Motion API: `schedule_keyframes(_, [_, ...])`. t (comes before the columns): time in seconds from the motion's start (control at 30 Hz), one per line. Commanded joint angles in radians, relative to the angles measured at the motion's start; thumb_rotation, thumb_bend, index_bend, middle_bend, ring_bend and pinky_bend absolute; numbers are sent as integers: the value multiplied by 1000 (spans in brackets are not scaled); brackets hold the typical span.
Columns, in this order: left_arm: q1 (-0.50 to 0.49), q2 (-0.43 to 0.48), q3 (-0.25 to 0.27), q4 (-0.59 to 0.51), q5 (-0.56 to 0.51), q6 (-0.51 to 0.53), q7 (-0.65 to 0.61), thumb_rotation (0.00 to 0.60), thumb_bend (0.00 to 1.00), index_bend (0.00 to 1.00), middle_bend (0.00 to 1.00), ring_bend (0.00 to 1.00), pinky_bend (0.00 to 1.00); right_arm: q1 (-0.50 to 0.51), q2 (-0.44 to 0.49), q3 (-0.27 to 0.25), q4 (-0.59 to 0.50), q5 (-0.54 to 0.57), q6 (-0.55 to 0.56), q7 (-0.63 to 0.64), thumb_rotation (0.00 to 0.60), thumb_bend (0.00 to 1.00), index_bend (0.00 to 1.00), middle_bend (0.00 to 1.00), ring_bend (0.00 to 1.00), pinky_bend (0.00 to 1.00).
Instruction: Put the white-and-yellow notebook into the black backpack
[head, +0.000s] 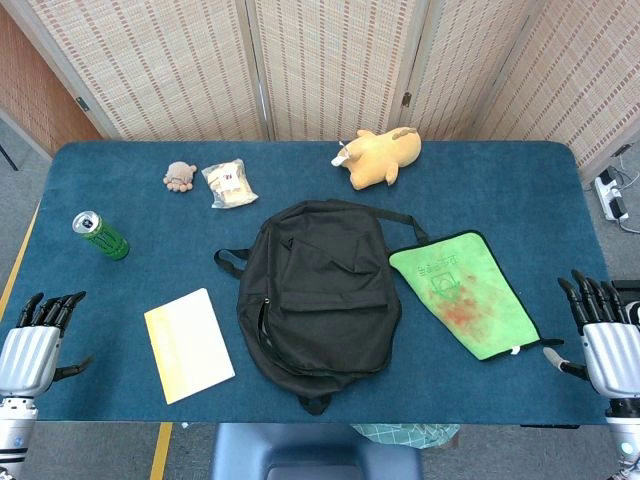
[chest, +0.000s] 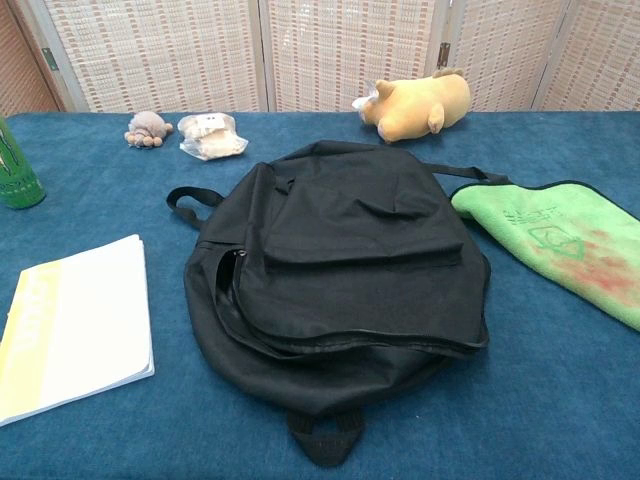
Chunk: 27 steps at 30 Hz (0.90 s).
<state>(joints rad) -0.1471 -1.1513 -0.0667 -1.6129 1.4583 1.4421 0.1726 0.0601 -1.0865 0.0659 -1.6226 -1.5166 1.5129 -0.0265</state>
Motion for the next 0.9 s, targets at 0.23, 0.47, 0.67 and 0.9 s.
schedule_keyframes(0.23, [9,-36,10,68,43,38,-45,600,75,178,233,208,136,-3,5,1,-4,-8,11,4,600,0,0,32,3,0])
schedule_keyframes(0.47, [-27,-49,46,141,116,-13,-143,600,272,172,232,210,137,-10,23,8,-12,-13,31,20,600,0,0,32,3,0])
schedule_keyframes(0.67, [-69,-117,67,266,171,-49,-212,600,320,159,232,210,137,-14,37,7,-22,-23,41,31,600,0,0,31,3,0])
schedule_keyframes(0.9, [-91,-180,90,364,184,-86,-264,600,320,151,233,211,137,-23,42,1,-32,-32,52,39,600,0,0,32,3,0])
